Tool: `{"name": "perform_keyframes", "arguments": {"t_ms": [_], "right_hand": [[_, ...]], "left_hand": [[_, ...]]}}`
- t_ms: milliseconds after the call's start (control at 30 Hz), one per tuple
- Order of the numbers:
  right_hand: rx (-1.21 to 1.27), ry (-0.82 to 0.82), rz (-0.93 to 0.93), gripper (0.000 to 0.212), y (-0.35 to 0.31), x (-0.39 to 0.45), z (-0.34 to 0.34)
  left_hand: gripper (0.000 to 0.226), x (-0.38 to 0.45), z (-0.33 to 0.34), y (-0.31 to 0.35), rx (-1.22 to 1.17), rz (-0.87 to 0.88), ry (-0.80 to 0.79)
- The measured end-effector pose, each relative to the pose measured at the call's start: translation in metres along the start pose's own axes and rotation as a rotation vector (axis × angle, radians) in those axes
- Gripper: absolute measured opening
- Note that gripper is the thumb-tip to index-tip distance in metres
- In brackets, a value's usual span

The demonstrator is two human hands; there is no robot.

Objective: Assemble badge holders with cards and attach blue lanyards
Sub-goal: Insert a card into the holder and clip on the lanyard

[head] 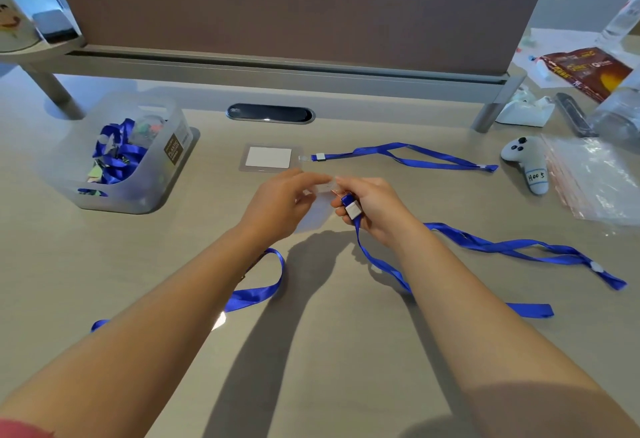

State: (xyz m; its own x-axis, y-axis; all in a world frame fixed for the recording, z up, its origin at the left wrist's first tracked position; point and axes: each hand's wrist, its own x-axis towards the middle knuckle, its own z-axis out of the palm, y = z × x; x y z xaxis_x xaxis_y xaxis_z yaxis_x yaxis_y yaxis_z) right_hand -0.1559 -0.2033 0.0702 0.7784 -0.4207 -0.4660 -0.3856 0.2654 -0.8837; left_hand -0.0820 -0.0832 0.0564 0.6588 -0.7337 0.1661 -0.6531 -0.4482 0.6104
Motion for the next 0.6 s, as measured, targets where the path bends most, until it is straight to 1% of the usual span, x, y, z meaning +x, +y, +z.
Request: {"name": "perform_keyframes", "arguments": {"t_ms": [133, 233, 300, 367, 467, 600], "right_hand": [[-0.105, -0.019, -0.064, 0.016, -0.002, 0.003, 0.002], [-0.181, -0.026, -0.114, 0.019, -0.003, 0.005, 0.004], [-0.226, -0.030, -0.140, 0.020, -0.003, 0.006, 0.006], [-0.247, -0.036, -0.164, 0.024, -0.003, 0.006, 0.006], [-0.265, -0.039, -0.208, 0.022, -0.002, 0.005, 0.006], [-0.270, -0.042, -0.219, 0.012, -0.002, 0.006, 0.007]], "left_hand": [[0.032, 0.005, -0.003, 0.000, -0.198, -0.141, -0.052], [0.022, 0.009, -0.004, 0.001, -0.349, -0.191, -0.073], [0.019, 0.012, -0.004, 0.002, -0.413, -0.215, -0.059], [0.017, 0.016, -0.004, 0.002, -0.438, -0.242, -0.032], [0.016, 0.020, -0.006, 0.001, -0.468, -0.282, -0.026], [0.017, 0.023, -0.010, 0.004, -0.336, -0.243, -0.091]]}}
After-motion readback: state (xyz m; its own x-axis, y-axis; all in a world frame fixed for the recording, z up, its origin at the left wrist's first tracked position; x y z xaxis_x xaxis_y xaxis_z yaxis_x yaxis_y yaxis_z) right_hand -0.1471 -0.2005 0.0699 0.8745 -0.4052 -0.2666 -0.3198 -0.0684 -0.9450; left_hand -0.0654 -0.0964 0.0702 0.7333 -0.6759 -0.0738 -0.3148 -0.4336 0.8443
